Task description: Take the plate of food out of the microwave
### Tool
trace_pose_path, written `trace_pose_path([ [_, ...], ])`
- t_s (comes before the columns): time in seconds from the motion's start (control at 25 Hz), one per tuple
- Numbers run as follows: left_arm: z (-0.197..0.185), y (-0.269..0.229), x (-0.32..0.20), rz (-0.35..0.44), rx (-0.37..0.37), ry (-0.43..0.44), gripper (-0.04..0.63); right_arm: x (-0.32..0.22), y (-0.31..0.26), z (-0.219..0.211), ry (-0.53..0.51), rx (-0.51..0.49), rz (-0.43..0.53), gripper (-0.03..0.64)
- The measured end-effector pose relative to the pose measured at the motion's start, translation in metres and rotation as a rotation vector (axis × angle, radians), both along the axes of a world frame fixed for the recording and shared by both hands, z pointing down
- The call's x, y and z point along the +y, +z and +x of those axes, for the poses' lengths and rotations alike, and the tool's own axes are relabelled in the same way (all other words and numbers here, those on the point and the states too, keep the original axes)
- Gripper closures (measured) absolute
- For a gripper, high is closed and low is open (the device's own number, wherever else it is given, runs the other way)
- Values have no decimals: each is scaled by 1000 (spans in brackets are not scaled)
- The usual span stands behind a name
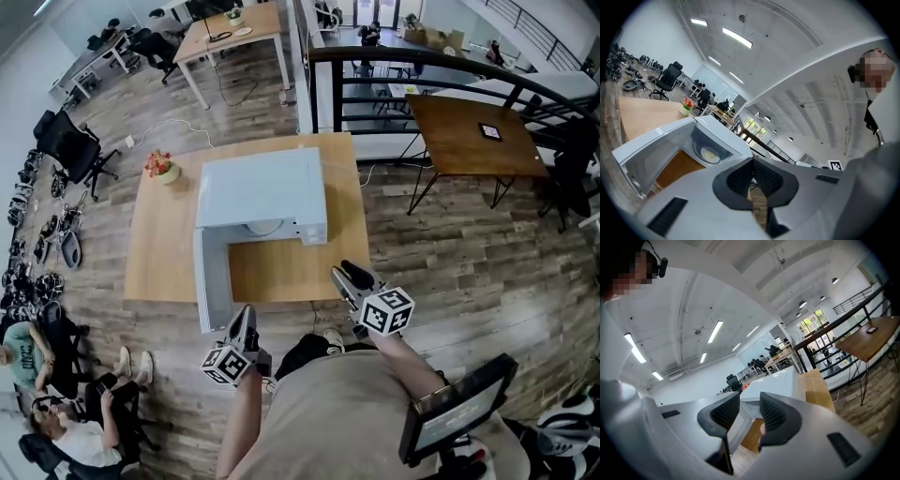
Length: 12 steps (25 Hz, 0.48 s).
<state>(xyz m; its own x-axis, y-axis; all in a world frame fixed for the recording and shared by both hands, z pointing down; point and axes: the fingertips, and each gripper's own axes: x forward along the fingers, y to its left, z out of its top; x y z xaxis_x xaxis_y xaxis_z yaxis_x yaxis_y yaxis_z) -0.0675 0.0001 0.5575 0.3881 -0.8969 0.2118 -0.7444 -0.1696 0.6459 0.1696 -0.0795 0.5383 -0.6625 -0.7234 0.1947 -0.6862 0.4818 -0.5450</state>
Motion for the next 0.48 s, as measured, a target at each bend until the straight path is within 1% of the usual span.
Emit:
trace_pose_path([
  [0.2,-12,-4,-3,-8,-37,6,591,7,0,-15,-22,-23,-4,480],
  [0.28,-10,-4,-7,5,-24,8,591,5,12,-14,-14,-14,-30,480],
  [0.36,-11,-3,-9,6,-9,10,591,3,25,-14,3,-13,-77,480],
  [0.48,-23,-2,-10,-8,-2,21,591,-3,32,-27,27,-8,-113,480],
])
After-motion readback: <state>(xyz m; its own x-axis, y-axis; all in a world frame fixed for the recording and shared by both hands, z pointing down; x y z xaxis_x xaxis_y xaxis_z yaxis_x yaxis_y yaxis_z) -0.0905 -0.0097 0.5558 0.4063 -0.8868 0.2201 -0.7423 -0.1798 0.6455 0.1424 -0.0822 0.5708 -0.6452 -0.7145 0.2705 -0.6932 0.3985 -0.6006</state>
